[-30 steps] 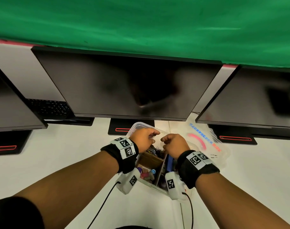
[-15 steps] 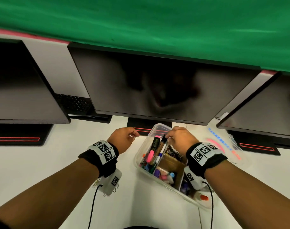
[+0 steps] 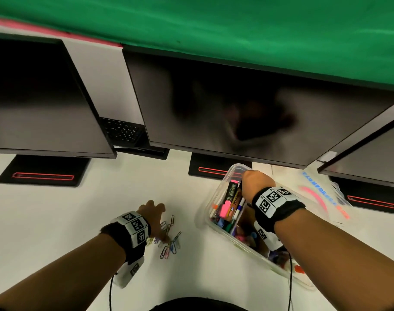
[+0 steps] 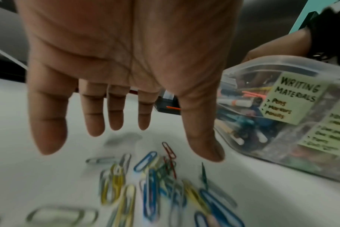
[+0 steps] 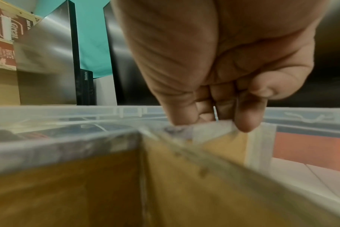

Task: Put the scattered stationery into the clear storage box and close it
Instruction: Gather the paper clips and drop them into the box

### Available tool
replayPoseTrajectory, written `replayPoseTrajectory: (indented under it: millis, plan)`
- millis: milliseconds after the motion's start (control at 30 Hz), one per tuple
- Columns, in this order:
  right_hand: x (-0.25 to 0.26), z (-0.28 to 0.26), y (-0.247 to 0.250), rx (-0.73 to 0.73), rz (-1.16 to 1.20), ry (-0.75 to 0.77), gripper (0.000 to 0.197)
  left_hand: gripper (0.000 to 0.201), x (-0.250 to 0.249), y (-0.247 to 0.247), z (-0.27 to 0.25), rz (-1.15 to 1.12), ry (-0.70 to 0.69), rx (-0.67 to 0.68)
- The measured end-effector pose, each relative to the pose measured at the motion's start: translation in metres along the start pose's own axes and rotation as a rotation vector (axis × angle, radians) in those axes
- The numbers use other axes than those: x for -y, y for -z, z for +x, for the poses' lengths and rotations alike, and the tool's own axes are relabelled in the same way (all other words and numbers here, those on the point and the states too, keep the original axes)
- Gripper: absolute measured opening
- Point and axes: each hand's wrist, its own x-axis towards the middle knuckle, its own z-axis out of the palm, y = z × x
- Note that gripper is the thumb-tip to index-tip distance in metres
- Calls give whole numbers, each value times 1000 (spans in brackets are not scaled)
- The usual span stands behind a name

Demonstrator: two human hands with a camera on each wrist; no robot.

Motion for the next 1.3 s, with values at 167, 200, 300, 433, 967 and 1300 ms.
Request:
replayPoseTrajectory:
  millis: [167,200,300,433,967,1300]
  plan:
    - [1,4,0,34,-69,47,25,106,9,-21,-4,37,-49,20]
    - [1,5,1,40,-89,57,25,105,10,-23,-4,39,-54,6]
    - [0,8,5,114,-136,79,28,104,13,-27,-4,41,-58,-32]
    - [-10,9,17,71,-110,107,23,102,15,-34,-3,70,-53,-71]
    - [-60,-28,9,118,-1,-75,37,57,-9,-40,5,-200,-106,-179]
    - [74,-92,5,35,361,477,25,55,20,-33,-5,-160,-108,-227]
